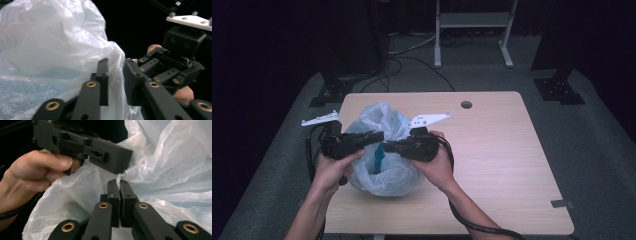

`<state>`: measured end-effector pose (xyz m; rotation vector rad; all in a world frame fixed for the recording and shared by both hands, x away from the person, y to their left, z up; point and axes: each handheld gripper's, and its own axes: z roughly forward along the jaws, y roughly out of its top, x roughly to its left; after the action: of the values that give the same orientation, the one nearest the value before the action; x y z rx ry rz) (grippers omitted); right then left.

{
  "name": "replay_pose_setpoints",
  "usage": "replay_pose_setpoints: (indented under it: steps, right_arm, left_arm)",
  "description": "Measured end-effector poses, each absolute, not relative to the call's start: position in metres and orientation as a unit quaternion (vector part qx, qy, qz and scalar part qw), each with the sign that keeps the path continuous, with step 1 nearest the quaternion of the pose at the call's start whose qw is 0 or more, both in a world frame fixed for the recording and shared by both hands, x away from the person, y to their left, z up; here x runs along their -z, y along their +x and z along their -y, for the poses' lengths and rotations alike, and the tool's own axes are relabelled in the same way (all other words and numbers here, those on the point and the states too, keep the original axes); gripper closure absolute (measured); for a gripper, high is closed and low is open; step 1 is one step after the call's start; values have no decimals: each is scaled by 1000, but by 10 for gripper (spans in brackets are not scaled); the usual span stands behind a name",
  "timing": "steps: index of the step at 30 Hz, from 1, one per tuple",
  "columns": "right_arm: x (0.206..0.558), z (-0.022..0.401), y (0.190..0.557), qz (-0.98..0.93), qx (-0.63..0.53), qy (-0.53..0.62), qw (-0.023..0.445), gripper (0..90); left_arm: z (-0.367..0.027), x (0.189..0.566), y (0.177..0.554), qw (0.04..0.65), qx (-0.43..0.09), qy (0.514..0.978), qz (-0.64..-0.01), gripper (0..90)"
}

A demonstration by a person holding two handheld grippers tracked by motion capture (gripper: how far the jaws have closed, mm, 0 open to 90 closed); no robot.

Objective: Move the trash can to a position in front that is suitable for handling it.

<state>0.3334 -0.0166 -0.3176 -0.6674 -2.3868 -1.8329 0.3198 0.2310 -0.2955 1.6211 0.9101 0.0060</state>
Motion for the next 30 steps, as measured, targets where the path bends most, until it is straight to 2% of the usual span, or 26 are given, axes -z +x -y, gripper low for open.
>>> replay_pose_setpoints:
  steps: [6, 9, 11, 14, 15, 17, 21, 24, 30]
  right_arm:
    - [317, 8, 323, 787, 585, -194, 23, 882]
    - [315, 5, 320, 787, 587, -187, 23, 882]
    - [315, 3, 318, 788, 587, -184, 24, 882]
    - [317, 4, 318, 787, 588, -185, 25, 877]
    - [318, 5, 318, 784, 591, -188, 27, 858]
    - [319, 8, 318, 779, 597, -191, 27, 799]
    - [320, 17, 319, 766, 608, -208, 26, 623]
    - [321, 22, 325, 753, 614, -230, 46, 470]
    - [319, 19, 332, 750, 614, -238, 70, 355]
  left_arm:
    - [-227, 294, 324, 576, 6, 714, -398, 594]
    - [-225, 292, 325, 561, 1, 727, -397, 583]
    - [-223, 291, 324, 555, -7, 734, -391, 637]
    - [-220, 289, 321, 555, -28, 745, -370, 835]
    - [-220, 288, 320, 558, -31, 743, -368, 881]
    - [-220, 287, 319, 567, -36, 738, -364, 895]
    - [-224, 283, 318, 593, -29, 721, -357, 897]
    - [-221, 282, 318, 599, -22, 719, -352, 897]
    - [-204, 282, 316, 599, -11, 730, -329, 897]
